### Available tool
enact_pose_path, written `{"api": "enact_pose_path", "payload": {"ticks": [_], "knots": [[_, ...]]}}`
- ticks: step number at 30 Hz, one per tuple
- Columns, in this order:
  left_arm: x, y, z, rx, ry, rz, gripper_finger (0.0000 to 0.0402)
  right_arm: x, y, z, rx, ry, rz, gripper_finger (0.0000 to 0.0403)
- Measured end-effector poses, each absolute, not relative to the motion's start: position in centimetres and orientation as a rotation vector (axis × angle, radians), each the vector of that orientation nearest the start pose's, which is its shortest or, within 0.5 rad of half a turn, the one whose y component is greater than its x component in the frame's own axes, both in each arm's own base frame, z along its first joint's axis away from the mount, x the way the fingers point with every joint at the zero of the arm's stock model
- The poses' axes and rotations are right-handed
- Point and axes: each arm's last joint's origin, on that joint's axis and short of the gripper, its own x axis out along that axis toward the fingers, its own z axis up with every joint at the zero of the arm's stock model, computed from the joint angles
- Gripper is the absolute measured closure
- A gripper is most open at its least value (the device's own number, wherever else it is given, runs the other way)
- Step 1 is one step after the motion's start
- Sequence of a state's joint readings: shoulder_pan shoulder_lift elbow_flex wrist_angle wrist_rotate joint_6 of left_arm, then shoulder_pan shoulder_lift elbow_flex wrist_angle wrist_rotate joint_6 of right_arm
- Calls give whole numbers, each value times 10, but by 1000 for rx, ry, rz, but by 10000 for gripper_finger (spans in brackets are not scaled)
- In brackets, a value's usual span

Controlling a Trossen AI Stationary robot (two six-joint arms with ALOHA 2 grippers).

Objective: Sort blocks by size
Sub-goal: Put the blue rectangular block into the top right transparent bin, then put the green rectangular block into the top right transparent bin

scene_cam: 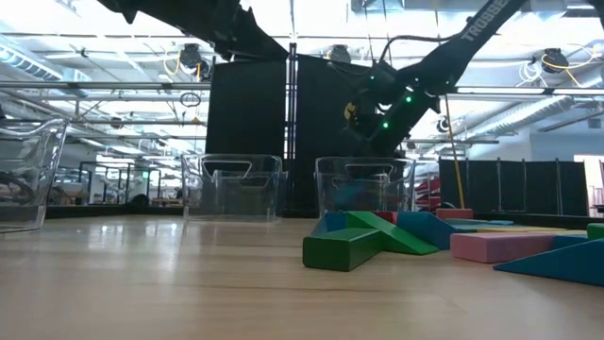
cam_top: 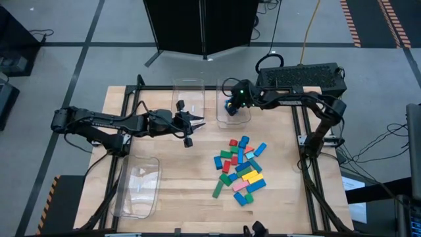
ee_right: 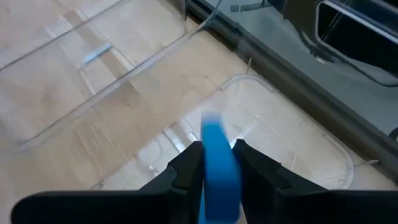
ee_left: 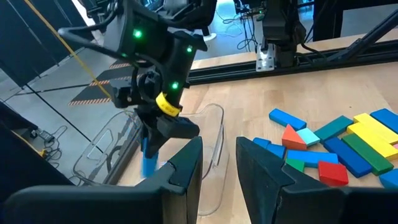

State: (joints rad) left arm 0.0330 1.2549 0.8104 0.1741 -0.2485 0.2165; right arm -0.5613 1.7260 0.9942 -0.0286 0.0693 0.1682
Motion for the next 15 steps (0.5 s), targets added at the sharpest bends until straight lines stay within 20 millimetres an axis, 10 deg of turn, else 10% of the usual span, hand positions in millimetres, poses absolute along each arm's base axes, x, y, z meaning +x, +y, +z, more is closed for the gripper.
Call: {"api": "enact_pose_path", "payload": {"ticks": [15], "knots": [[277,16,277,251,312,248,301,302,-192,182,309,712,-656,280]]}}
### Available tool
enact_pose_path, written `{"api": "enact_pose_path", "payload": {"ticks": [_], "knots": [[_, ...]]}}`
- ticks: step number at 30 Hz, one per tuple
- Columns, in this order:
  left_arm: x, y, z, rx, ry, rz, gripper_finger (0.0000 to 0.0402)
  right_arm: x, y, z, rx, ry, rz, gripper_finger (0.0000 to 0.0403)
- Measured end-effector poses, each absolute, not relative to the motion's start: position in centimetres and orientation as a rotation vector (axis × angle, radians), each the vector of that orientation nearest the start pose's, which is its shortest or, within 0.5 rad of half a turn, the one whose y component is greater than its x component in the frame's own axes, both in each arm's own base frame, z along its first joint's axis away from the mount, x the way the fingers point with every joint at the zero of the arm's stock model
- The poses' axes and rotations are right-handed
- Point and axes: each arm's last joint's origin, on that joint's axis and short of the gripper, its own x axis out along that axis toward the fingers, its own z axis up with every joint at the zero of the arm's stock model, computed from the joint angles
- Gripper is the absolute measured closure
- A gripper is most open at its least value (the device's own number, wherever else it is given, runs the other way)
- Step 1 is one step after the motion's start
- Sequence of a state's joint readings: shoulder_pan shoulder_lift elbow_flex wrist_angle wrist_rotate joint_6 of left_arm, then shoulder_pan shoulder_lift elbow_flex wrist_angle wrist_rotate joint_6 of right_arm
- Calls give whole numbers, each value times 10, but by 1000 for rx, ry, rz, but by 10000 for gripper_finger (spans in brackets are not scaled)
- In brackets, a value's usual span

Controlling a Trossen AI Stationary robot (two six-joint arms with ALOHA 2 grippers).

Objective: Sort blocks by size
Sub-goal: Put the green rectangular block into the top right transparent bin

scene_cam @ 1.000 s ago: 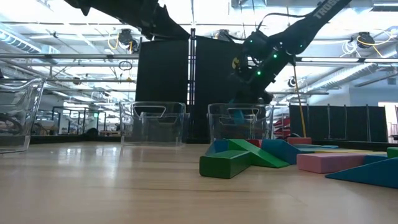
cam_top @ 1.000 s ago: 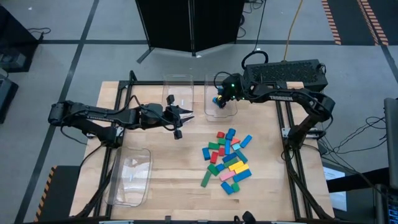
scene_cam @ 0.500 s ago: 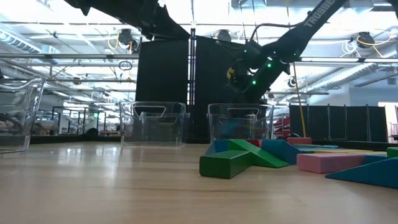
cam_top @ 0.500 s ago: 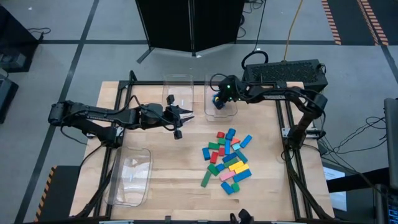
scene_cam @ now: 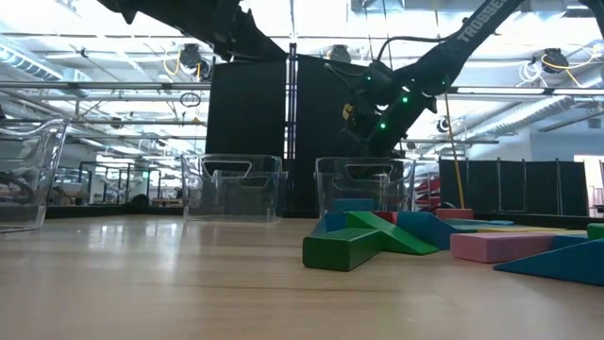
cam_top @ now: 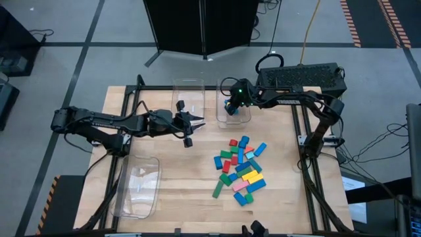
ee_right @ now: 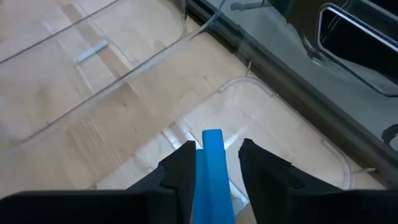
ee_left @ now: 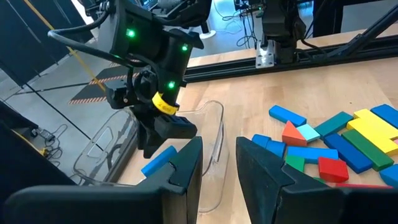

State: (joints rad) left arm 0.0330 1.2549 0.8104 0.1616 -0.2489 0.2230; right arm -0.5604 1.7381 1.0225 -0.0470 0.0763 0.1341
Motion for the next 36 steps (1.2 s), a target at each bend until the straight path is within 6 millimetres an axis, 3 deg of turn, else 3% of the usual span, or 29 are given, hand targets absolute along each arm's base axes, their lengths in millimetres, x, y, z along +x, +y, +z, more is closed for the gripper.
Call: {"api": "enact_pose_path", "payload": {"ticks": [7,18,27,36], "knots": [[276,16,275,252,327,249,301,291,-181,199,310,761,-641,262],[276,17,275,249,330,261,301,257,-134,252,277,844,-558,261],[276,17,275,246,325,262,301,233,-92,266,309,992,-490,261],[276,17,275,246,326,262,301,225,-62,267,283,1105,-414,261]]}}
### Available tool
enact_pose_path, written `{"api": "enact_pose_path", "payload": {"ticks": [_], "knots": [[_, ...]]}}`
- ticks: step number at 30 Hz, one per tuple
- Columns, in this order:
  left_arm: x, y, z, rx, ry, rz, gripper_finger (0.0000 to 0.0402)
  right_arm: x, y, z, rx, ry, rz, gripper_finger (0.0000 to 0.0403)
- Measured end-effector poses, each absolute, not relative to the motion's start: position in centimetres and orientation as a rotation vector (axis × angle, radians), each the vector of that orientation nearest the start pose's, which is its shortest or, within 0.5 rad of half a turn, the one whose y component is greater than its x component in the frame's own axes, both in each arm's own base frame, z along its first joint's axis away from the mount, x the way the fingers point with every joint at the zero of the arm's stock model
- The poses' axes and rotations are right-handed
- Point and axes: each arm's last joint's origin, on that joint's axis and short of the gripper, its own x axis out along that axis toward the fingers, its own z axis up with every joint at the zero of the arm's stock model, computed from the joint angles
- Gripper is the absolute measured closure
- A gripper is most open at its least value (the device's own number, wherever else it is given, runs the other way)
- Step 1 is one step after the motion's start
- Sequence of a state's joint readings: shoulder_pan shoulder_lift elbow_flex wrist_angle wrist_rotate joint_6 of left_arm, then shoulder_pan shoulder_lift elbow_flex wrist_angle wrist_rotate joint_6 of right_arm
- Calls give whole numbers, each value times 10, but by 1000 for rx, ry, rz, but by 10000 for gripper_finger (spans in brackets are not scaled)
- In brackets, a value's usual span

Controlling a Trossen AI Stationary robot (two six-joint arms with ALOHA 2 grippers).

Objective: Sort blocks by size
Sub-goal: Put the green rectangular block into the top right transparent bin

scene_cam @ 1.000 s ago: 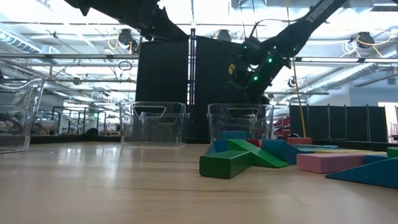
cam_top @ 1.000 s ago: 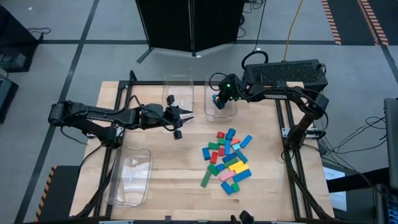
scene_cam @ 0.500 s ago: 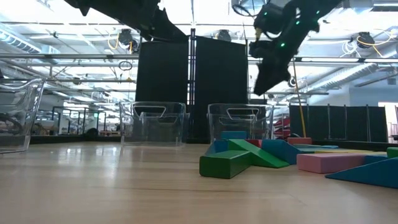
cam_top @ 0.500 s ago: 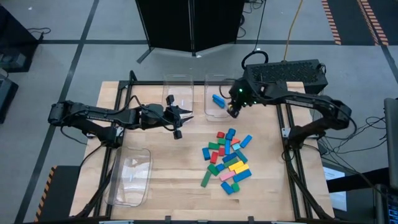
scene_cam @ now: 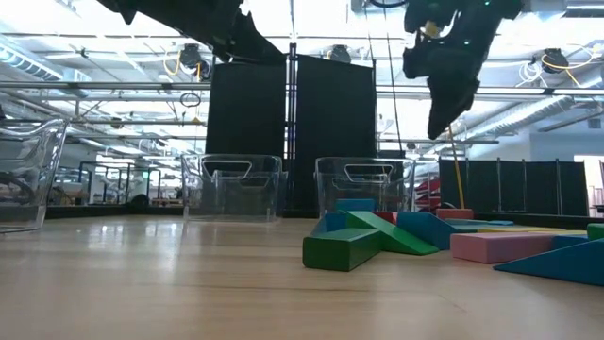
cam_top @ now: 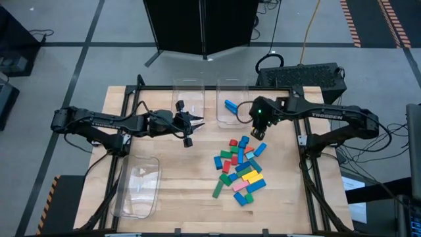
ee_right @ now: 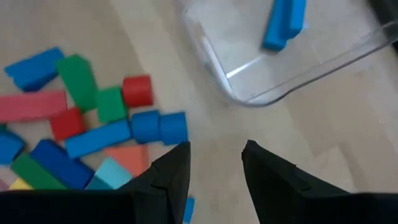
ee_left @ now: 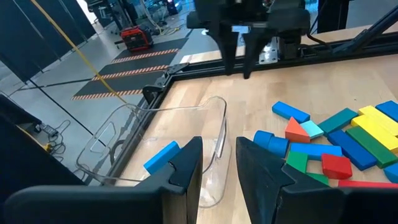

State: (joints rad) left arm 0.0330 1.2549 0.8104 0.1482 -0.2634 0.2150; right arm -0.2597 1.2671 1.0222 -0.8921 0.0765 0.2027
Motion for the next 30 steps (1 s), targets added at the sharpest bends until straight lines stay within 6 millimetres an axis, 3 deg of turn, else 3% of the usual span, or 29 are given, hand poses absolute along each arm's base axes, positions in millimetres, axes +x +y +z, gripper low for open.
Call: {"api": "enact_pose_path", "payload": {"ticks": [18,25,30], "knots": [[275,16,272,224,364,259,301,228,-8,264,229,1174,-271,261],[270,8,255,69,508,42,301,226,17,262,201,1203,-207,261],[277,-5,247,102,354,-43,301,221,28,242,146,1238,-152,261]]}}
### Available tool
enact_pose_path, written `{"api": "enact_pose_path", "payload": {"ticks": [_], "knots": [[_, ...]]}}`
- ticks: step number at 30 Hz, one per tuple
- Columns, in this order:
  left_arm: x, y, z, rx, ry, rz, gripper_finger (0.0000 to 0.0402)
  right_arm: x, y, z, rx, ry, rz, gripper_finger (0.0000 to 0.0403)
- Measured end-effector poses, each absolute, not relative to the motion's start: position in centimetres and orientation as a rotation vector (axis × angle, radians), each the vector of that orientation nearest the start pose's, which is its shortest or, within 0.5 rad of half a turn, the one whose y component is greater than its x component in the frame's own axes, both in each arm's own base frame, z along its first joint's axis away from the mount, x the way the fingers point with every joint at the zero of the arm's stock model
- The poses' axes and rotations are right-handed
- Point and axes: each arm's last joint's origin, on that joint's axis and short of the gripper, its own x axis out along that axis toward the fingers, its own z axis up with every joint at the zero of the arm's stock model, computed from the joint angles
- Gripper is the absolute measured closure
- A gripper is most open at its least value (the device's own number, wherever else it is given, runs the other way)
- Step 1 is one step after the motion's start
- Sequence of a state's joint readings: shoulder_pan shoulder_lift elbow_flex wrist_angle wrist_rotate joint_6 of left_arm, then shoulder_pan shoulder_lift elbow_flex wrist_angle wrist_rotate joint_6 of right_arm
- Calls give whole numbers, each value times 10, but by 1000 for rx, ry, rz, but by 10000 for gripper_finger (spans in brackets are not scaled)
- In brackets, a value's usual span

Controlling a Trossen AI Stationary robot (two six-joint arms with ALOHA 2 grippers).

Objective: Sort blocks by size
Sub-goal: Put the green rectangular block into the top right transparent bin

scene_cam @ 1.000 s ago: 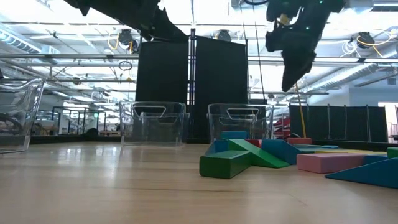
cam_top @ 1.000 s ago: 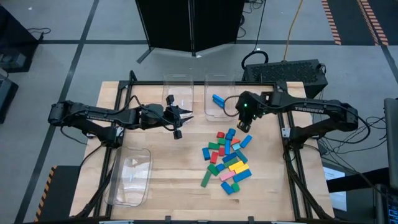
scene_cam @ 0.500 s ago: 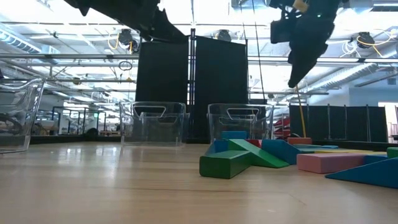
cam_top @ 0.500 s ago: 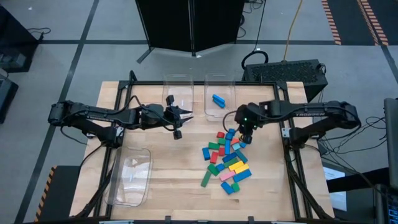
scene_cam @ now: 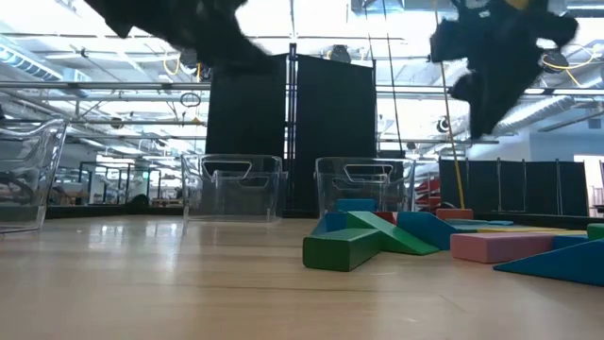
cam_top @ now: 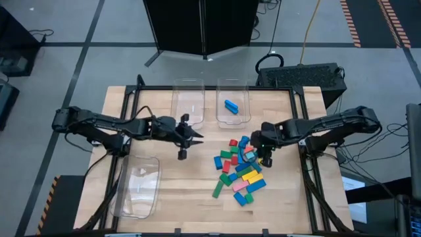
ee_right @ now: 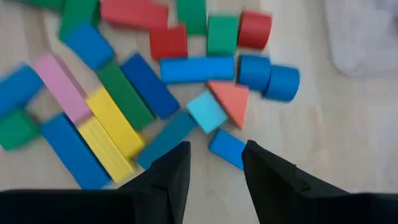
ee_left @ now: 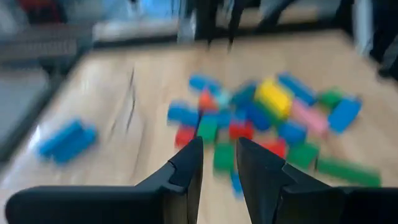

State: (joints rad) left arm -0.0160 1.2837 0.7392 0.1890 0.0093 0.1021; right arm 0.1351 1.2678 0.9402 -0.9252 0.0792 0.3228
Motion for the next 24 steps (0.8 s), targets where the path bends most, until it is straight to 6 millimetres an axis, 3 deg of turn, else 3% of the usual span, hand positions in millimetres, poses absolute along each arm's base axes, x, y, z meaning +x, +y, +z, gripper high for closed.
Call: {"api": "enact_pose_path", "payload": {"ticks": [2,7,13,18,24], "knots": [[279,-9,242,113,301,-60,301,216,30,229,125,1278,-144,261],[288,-16,223,116,356,-84,301,206,36,202,80,1317,-107,261],[304,-28,184,133,469,-127,301,197,37,179,3,1340,-47,261],[317,-33,158,207,477,-144,301,198,37,178,-1,1332,-47,261],[322,-33,151,211,470,-142,292,198,37,178,-3,1333,-46,261]]}}
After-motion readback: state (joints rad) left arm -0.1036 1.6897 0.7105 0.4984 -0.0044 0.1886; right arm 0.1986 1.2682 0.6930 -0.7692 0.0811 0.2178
